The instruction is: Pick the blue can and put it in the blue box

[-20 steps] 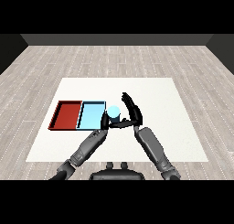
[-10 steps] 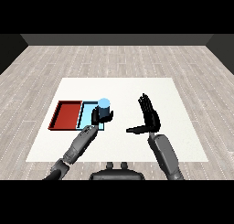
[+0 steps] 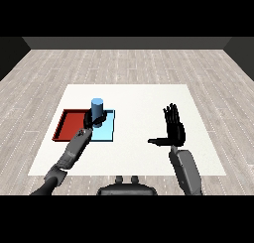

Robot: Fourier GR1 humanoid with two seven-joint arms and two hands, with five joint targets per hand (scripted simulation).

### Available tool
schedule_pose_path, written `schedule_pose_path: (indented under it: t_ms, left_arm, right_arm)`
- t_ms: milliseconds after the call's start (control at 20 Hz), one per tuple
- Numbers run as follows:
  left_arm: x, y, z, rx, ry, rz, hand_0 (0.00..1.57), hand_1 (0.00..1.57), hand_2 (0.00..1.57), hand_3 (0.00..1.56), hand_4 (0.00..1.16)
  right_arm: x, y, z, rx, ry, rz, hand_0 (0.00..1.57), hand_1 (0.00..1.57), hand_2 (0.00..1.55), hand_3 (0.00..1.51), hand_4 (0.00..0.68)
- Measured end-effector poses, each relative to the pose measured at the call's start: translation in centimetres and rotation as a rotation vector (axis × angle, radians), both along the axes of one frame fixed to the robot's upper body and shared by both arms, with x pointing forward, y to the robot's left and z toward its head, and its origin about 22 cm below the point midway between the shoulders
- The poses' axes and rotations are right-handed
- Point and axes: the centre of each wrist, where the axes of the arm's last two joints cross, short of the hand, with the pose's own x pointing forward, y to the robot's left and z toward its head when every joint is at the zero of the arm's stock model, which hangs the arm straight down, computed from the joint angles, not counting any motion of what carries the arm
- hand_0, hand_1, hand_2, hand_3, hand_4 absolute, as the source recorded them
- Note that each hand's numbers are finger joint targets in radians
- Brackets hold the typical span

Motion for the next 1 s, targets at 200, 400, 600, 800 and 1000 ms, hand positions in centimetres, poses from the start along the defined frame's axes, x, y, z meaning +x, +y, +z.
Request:
schedule_pose_path:
  t_ms: [200,400,600,800,1000]
  left_arm:
    - [0.9,1.7,-1.2,0.063,0.109,0.035,1.57,1.57,1.56,1.49,1.05]
    - [1.6,2.1,-2.0,0.122,0.219,0.05,1.57,1.57,1.57,1.46,1.03]
    - [1.0,2.1,-3.9,0.137,0.321,0.077,1.06,1.06,1.05,1.11,0.92]
    - [-0.1,1.8,-5.6,0.109,0.402,0.118,0.86,0.86,0.94,0.98,0.81]
    - [-0.4,1.1,-6.2,0.043,0.459,0.158,0.0,0.0,0.2,0.0,0.61]
  right_arm:
    - [0.2,-0.3,-1.0,0.024,0.002,-0.004,0.0,0.0,0.0,0.0,0.0]
    - [1.2,0.0,-1.4,0.046,0.021,-0.008,0.0,0.0,0.0,0.0,0.0]
    - [2.2,-0.8,-2.2,0.063,0.041,-0.028,0.0,0.0,0.0,0.0,0.0]
    - [2.4,-1.8,-2.6,0.053,0.063,-0.053,0.0,0.0,0.0,0.0,0.0]
    - [2.2,-2.7,-1.9,0.076,0.061,-0.049,0.0,0.0,0.0,0.0,0.0]
